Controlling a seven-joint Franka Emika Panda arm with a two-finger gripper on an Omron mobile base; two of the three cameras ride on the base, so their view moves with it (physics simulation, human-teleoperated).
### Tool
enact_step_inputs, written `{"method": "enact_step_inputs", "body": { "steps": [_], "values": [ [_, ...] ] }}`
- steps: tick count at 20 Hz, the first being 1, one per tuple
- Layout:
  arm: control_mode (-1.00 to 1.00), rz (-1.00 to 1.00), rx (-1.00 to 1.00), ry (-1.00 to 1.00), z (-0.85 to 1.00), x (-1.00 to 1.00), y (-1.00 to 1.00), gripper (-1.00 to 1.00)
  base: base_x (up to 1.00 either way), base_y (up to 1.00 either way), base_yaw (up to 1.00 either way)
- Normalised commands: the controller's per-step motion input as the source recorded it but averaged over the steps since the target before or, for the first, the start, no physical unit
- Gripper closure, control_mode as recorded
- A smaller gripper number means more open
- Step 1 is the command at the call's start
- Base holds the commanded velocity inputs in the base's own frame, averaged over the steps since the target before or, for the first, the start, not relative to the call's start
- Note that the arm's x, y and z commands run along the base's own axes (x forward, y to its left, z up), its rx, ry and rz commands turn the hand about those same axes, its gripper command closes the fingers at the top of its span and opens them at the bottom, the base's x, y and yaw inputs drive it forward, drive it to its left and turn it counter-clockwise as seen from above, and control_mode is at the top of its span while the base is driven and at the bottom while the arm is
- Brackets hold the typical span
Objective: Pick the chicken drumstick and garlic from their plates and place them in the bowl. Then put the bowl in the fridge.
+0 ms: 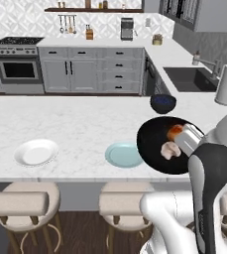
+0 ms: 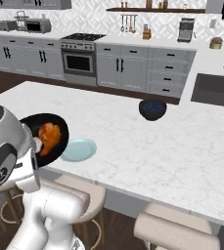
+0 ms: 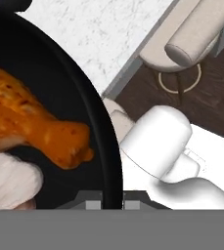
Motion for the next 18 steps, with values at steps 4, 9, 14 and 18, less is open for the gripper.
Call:
{"method": "enact_step_inputs", "body": {
  "steps": [4, 9, 14, 18],
  "values": [
    [1.00, 0.00, 0.00, 0.00, 0.00, 0.00, 0.00, 1.00, -0.04, 0.98, 0.06],
    [1.00, 0.00, 0.00, 0.00, 0.00, 0.00, 0.00, 1.00, 0.00, 1.00, 0.08],
    [1.00, 0.00, 0.00, 0.00, 0.00, 0.00, 0.00, 1.00, -0.76, 1.00, 0.00],
    [1.00, 0.00, 0.00, 0.00, 0.00, 0.00, 0.00, 1.00, -0.78, 1.00, 0.00]
  ]
}}
